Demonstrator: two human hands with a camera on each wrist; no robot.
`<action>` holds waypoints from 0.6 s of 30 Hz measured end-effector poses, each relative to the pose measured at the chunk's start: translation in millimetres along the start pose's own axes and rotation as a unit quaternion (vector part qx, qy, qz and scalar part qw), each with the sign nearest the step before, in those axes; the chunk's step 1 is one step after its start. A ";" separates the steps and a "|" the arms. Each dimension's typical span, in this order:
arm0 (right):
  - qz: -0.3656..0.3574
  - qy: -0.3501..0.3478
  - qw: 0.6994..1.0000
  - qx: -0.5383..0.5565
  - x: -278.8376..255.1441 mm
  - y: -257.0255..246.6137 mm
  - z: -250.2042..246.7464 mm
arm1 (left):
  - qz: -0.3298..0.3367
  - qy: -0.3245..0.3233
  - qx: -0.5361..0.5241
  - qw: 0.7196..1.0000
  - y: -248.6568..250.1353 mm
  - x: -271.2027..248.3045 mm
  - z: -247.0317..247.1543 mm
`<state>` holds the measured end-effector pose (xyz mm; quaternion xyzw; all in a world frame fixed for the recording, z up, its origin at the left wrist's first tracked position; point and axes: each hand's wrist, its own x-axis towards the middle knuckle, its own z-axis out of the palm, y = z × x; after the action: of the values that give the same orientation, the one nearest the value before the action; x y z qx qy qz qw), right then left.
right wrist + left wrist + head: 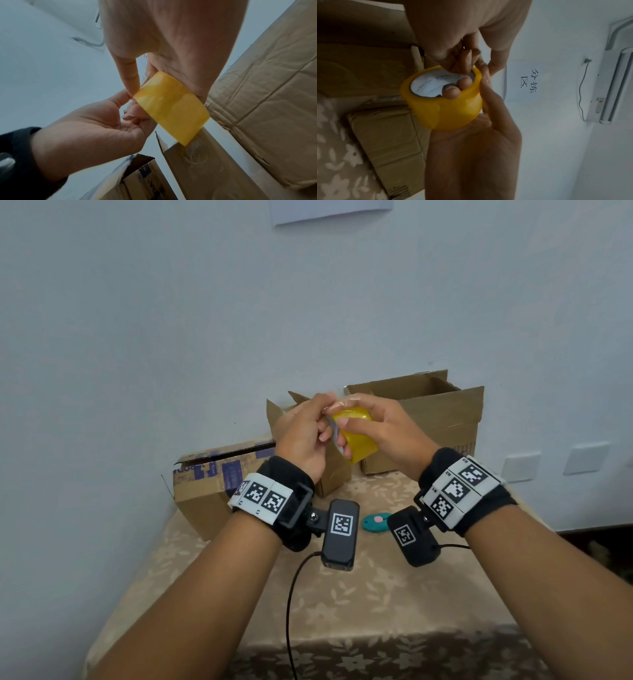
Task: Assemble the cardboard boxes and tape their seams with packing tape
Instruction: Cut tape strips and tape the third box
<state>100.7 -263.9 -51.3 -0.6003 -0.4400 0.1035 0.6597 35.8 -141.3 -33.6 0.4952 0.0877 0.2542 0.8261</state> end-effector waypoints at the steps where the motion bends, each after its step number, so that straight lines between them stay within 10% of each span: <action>1: -0.004 0.000 1.000 0.001 -0.1 -0.7 -0.9 | 0.007 0.001 0.003 1.000 -1.7 0.4 0.0; 18: -0.053 -0.035 0.986 -0.153 -8.1 -7.9 -5.1 | 0.017 0.008 0.338 0.941 20.6 13.4 -13.1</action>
<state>96.4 -274.9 -47.5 -0.6661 -0.5042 0.0207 0.5492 35.2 -116.6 -20.8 0.7445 0.1667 0.2272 0.6052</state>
